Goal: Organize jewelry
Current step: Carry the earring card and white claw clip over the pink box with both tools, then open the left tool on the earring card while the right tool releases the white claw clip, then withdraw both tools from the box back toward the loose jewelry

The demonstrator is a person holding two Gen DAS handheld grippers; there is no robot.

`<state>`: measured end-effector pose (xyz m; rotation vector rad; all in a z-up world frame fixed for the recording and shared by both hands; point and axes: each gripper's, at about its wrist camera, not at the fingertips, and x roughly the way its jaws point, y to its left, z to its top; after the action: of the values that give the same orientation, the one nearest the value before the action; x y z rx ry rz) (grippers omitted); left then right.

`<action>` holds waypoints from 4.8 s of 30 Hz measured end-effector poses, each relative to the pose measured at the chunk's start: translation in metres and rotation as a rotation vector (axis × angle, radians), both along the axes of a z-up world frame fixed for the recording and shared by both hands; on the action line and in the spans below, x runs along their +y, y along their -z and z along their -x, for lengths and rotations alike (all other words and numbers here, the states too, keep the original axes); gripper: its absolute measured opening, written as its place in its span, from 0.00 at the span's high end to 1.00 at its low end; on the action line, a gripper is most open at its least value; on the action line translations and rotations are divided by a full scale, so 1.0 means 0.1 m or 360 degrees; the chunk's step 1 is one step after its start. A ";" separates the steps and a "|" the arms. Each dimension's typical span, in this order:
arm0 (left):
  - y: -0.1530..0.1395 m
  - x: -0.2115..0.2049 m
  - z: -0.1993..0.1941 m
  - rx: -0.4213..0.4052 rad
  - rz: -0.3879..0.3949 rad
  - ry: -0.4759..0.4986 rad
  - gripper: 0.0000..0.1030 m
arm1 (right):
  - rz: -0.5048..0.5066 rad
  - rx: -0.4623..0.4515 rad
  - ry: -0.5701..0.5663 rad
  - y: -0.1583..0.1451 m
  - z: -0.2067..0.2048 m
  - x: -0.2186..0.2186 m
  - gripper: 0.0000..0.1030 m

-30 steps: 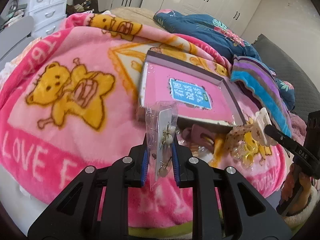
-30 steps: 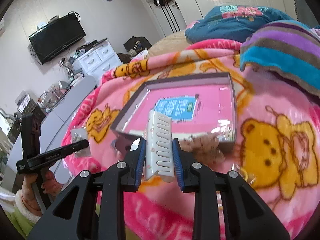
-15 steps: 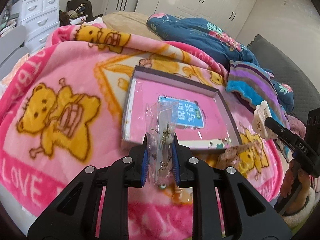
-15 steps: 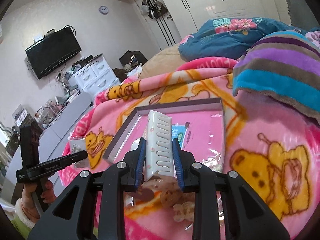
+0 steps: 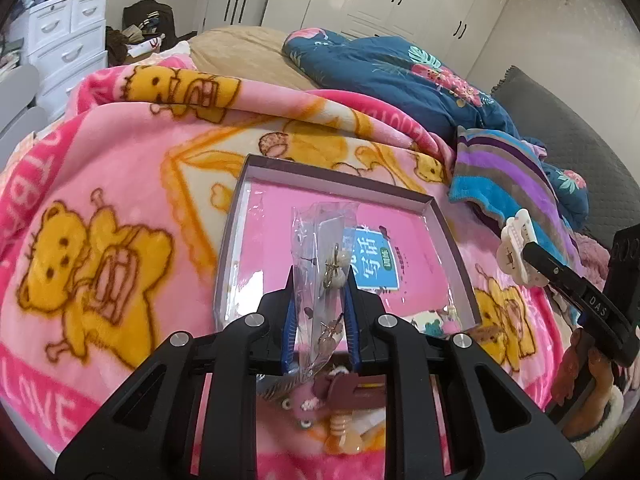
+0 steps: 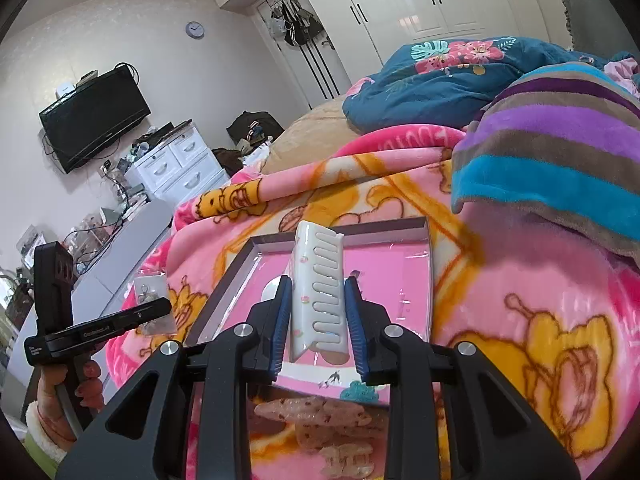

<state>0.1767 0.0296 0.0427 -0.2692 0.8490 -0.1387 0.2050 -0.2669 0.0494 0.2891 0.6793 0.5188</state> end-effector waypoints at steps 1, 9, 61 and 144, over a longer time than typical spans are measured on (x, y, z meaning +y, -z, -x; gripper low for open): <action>0.00 -0.01 -0.03 0.0001 -0.0002 0.0003 0.88 | 0.0000 0.0002 0.0004 0.00 -0.02 0.00 0.75; 0.10 -0.07 -0.23 0.0032 -0.0011 0.0014 0.88 | 0.0017 0.0025 0.0027 0.07 -0.20 0.02 0.75; 0.39 0.03 -0.09 0.0103 -0.0084 -0.0097 0.24 | 0.0024 0.0231 0.0174 0.56 -0.24 -0.07 0.29; 0.56 -0.16 0.96 0.0115 -0.0048 0.0029 0.09 | 0.0285 0.0162 -0.0092 0.63 0.94 0.17 0.14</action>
<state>0.0808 0.0131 -0.0131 -0.2397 0.9250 -0.1336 0.1111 -0.2501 -0.0135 0.1282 0.8298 0.4972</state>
